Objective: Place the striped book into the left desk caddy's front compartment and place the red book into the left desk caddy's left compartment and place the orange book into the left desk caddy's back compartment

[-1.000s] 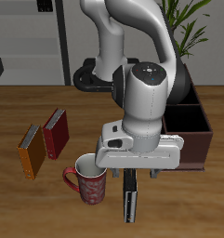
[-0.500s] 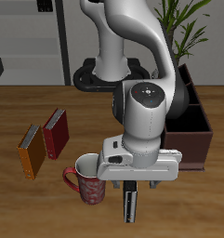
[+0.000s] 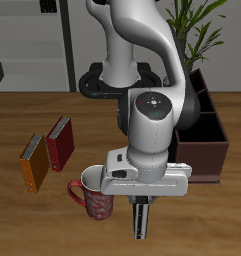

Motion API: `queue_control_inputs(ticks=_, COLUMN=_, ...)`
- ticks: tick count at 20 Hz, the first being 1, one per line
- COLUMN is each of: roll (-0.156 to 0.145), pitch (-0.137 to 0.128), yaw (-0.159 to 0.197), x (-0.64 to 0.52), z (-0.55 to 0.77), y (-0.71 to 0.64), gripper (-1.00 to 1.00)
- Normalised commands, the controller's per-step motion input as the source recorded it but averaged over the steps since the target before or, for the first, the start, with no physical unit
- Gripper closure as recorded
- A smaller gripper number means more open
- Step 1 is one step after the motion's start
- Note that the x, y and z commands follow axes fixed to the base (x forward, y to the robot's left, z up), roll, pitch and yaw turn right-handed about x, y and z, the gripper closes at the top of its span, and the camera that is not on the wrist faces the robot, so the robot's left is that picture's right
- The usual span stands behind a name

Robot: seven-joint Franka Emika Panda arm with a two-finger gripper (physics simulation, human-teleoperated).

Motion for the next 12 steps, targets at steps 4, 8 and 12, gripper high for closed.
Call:
queue_control_inputs(ticks=4, roll=0.013, pitch=-0.020, yaw=-0.051, x=-0.12, z=0.17, y=0.10, gripper=1.00)
queue_control_inputs(ticks=8, roll=0.019, pitch=-0.061, yaw=-0.079, x=-0.30, z=0.41, y=0.10, gripper=1.00)
queue_control_inputs(ticks=12, roll=-0.003, pitch=-0.060, yaw=-0.104, x=-0.35, z=0.51, y=0.03, gripper=1.00)
